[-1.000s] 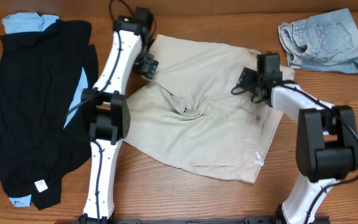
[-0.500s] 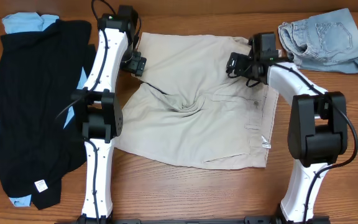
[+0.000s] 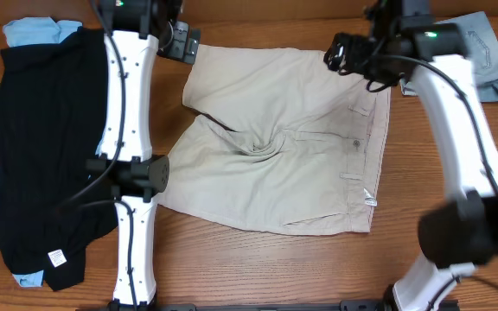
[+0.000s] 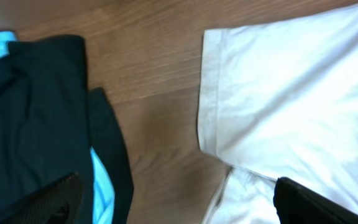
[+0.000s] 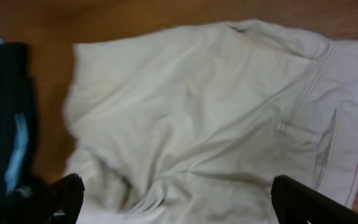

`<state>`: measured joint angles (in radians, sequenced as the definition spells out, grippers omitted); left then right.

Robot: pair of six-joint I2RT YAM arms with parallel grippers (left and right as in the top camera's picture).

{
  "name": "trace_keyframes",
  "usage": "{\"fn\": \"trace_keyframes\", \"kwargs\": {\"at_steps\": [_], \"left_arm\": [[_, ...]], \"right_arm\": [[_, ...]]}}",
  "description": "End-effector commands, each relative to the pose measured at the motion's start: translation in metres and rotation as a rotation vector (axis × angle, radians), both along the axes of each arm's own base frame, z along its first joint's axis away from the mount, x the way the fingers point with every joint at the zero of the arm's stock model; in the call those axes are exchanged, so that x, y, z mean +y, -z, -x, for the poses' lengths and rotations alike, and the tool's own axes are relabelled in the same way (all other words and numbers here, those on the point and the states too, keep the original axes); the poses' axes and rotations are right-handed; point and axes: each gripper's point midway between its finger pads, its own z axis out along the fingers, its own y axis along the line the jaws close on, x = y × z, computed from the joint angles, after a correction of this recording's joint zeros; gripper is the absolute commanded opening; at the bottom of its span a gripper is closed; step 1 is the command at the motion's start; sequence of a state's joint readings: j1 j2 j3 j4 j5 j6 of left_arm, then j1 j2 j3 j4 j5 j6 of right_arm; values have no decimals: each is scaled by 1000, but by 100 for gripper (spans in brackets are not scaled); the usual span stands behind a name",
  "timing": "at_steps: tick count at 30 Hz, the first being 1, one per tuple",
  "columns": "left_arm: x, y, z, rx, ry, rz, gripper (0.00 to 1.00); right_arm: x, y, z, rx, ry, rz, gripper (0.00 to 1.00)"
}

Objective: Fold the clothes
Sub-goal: 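Move both grippers down to the bottom hem corners of the shorts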

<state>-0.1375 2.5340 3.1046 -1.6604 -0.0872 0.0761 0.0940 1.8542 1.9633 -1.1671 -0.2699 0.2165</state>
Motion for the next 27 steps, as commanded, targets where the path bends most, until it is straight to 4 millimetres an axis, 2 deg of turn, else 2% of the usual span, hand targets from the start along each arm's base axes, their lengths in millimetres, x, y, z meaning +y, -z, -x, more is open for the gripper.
{"fn": "trace_keyframes", "kwargs": {"at_steps": [1, 8, 11, 13, 16, 20, 23, 27], "left_arm": [[-6, -68, 25, -127, 5, 60, 100], [-14, -139, 69, -242, 24, 161, 100], [-9, -154, 97, -225, 3, 171, 100], [-6, -151, 119, -174, -23, 174, 100], [1, -124, 156, -33, -91, 177, 100], [21, -71, 195, 153, -282, 125, 100], [27, -24, 212, 257, -411, 116, 100], [28, 34, 218, 318, -574, 139, 100]], "right_arm": [[12, -54, 35, -97, -114, -41, 100], [4, -92, 113, -70, -119, -35, 100], [-11, -103, 147, -43, -13, -13, 100], [-30, -105, 170, -12, 120, 22, 100], [-60, -104, 206, 39, 348, 68, 100], [-66, -90, 233, 67, 448, 32, 100], [-75, -62, 246, 142, 537, 53, 100], [-78, -11, 250, 273, 602, 80, 100]]}}
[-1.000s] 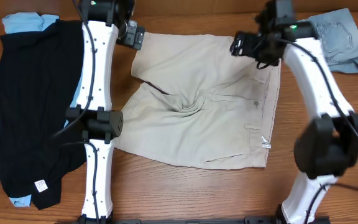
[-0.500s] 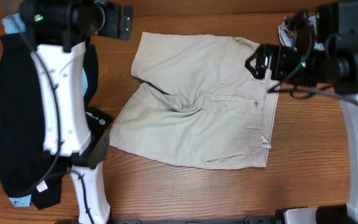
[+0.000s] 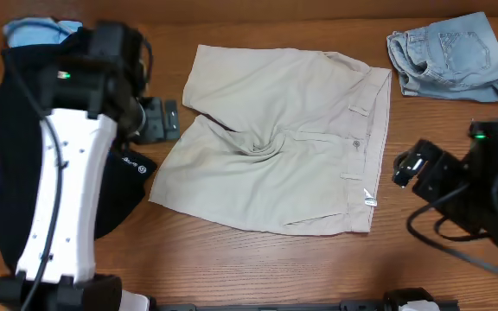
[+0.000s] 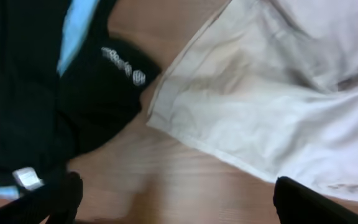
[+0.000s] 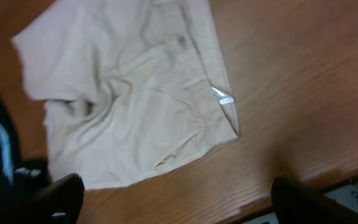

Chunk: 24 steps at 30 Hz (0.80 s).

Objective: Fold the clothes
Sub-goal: 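Move both grippers down to the bottom hem corners of the shorts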

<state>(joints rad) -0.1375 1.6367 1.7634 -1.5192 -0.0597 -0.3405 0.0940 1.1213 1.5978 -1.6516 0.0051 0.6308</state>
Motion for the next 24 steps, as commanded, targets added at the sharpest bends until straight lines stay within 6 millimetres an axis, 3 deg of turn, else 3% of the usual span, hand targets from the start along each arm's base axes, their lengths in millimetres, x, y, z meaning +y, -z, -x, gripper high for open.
{"fn": "trace_keyframes", "kwargs": {"at_steps": [1, 6, 12, 18, 24], "left_arm": [[4, 43, 12, 52, -228, 1, 100], [5, 91, 19, 88, -406, 12, 96], [7, 121, 36, 136, -578, 8, 94], [9, 146, 56, 193, -671, -6, 86], [11, 169, 73, 232, -672, -23, 76]], "right_arm": [[-7, 48, -1, 138, 119, 13, 100], [-3, 111, -1, 252, 131, 3, 100], [2, 165, 1, 305, 122, -22, 100], [3, 187, -1, 306, 121, -24, 100], [2, 190, -6, 293, 114, -18, 100]]}}
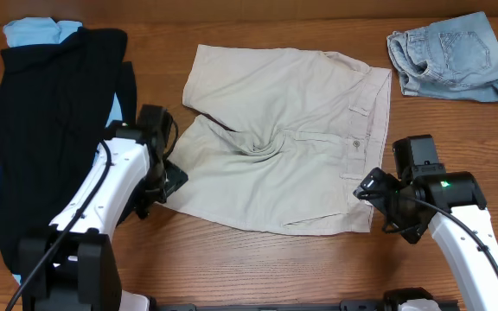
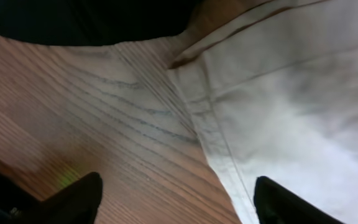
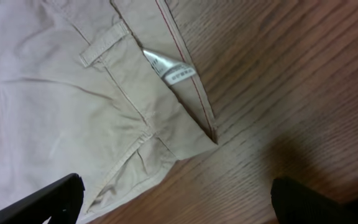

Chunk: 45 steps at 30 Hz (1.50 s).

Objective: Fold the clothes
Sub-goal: 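Move both grippers down to the bottom hem corners of the shorts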

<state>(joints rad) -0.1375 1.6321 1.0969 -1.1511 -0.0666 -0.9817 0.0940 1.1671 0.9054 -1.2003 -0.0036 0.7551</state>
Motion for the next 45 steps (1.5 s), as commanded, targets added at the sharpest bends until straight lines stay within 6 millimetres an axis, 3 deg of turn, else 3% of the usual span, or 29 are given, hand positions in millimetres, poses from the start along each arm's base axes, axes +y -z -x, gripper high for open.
{"fn": "trace_keyframes", "kwargs": {"at_steps": [1, 13, 18, 27, 31, 36, 41, 45], "left_arm": [[0, 6, 7, -10, -29, -8, 75], [-1, 41, -10, -133, -29, 6, 65], [1, 45, -14, -161, -29, -7, 61], [2, 45, -15, -163, -27, -12, 29], [4, 45, -15, -166, -27, -24, 33], [6, 45, -18, -180, -27, -34, 53], [4, 51, -19, -195, -28, -23, 52], [4, 55, -15, -187, -27, -19, 45]], "right_arm": [[0, 2, -1, -1, -2, 4, 100], [-2, 1, -6, -21, 1, 12, 99], [-1, 1, -7, -27, 1, 10, 96], [5, 4, 2, 13, 21, -31, 95], [5, 10, 6, 27, 50, -34, 95], [5, 17, 7, 34, 51, -33, 95], [7, 22, 8, 37, 48, -44, 95], [6, 23, 9, 43, 49, -44, 95]]}}
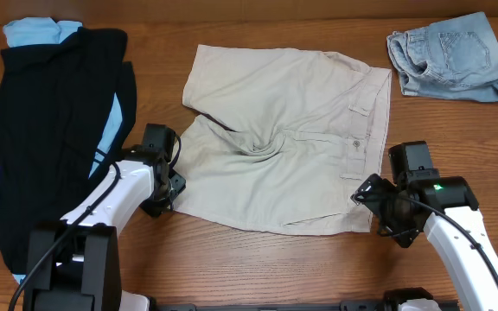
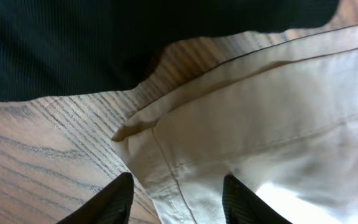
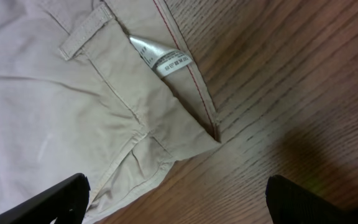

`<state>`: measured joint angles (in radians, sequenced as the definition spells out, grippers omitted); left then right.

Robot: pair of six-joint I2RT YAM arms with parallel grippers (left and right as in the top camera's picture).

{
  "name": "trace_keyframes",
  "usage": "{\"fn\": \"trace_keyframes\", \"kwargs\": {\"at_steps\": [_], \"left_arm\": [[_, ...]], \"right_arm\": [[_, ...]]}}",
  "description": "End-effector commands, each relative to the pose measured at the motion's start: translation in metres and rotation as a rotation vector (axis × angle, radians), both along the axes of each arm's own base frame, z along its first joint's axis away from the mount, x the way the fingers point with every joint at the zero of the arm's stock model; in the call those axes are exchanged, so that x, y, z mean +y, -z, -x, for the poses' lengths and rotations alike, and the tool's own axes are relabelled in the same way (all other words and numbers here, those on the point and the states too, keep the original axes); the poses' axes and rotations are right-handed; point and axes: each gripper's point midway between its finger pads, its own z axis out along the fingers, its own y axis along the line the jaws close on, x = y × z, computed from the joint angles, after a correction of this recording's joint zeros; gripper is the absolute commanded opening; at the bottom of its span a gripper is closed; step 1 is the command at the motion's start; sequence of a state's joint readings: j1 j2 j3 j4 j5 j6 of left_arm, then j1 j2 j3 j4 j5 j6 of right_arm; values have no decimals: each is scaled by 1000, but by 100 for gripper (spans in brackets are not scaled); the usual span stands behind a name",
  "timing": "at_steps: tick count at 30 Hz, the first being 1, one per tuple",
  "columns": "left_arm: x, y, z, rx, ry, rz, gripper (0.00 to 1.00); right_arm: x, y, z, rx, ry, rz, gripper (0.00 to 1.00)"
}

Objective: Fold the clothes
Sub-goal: 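Move both grippers down to the bottom hem corners of the shorts, then grasp the bottom hem corners with both grippers and lift them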

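Note:
Beige shorts (image 1: 284, 142) lie spread flat mid-table, bunched at the crotch, waistband to the right. My left gripper (image 1: 160, 192) sits low at the near-left leg hem. In the left wrist view the hem corner (image 2: 166, 155) lies between its fingers (image 2: 114, 202), which stand narrowed but apart, so the left gripper (image 2: 176, 208) is open. My right gripper (image 1: 379, 210) is at the near waistband corner (image 3: 201, 127), beside the white label (image 3: 163, 59). The right gripper (image 3: 178, 190) is wide open, with the corner just ahead of it.
A black garment (image 1: 50, 130) over light blue cloth (image 1: 33, 33) fills the left side, its edge close to the left gripper. Folded denim shorts (image 1: 452, 56) lie at the far right corner. The table's front edge runs just behind both arms.
My left gripper has moved onto the hem corner and its fingers stand closer together. The right gripper has shifted slightly toward the waistband corner and is still wide open.
Both grippers first hovered open over the far edge of the shorts. Then they were out at the sides, nearer the front. Then they were low at the near hem corner and near waistband corner, where they now sit closer in.

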<state>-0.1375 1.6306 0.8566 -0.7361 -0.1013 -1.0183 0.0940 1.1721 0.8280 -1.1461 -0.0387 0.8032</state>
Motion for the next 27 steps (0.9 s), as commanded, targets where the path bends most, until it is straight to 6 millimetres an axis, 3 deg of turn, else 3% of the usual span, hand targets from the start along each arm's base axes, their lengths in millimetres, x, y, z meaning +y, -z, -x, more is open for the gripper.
{"fn": "trace_keyframes", "kwargs": {"at_steps": [1, 9, 16, 20, 27], "left_arm": [[0, -1, 5, -2, 8, -9, 43], [1, 5, 7, 18, 8, -16, 31], [1, 27, 18, 109, 17, -17, 20], [2, 34, 22, 143, 26, -23, 4], [-3, 24, 9, 134, 171, -4, 4]], "right_arm": [[1, 2, 2, 12, 6, -5, 94], [1, 3, 2, 12, 6, -7, 95], [1, 3, 2, 12, 6, -6, 95], [1, 2, -2, -2, 6, -5, 95], [1, 2, 0, 5, 6, -6, 95]]}}
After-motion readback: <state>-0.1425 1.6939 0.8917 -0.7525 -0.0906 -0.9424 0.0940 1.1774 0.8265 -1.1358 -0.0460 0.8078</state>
